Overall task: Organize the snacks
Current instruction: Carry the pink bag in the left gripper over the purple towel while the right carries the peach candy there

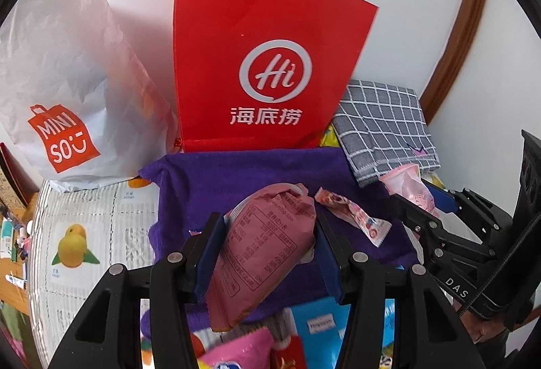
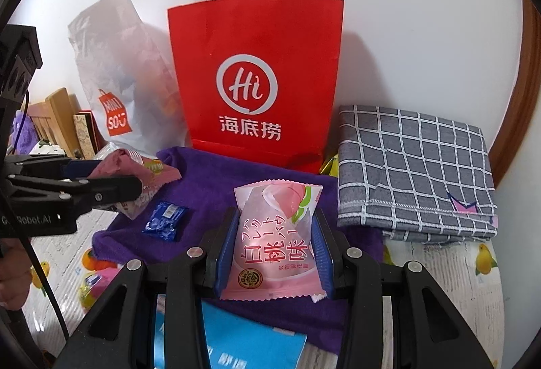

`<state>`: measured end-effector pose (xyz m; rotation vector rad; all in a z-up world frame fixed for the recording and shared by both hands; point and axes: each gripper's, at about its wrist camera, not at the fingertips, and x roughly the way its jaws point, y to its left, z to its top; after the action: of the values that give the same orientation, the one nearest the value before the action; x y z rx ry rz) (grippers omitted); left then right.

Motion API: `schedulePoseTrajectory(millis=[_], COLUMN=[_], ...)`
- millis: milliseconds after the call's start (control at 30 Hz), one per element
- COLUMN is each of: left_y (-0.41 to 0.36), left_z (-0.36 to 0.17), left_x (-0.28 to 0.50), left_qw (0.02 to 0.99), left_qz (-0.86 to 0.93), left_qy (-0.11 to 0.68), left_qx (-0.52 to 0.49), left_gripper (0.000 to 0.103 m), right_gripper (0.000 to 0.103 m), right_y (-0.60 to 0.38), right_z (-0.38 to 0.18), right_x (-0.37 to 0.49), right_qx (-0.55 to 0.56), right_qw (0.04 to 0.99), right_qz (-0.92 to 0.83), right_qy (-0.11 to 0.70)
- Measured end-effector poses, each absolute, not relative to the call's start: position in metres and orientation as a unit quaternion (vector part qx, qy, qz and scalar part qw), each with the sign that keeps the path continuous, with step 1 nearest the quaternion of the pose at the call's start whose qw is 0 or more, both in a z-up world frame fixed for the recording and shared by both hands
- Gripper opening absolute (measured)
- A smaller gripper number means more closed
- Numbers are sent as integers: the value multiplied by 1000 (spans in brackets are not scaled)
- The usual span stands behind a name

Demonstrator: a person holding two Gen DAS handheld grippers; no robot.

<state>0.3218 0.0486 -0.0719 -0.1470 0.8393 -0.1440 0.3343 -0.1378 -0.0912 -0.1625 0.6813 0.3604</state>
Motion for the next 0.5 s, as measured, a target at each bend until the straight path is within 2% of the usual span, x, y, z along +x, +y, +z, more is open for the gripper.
schedulePoseTrajectory(millis=[500], left_y=[61], left_z=[-105], left_x=[346], left_qw=[892], left_qz=[-63], left_qy=[439], left_qx=[-93], left_gripper=[50], right_gripper=[42], right_y=[-136], right_z=[-118], right_x=[368], right_qx=[-73], right_qw=[906], right_qz=[200], right_qy=[367])
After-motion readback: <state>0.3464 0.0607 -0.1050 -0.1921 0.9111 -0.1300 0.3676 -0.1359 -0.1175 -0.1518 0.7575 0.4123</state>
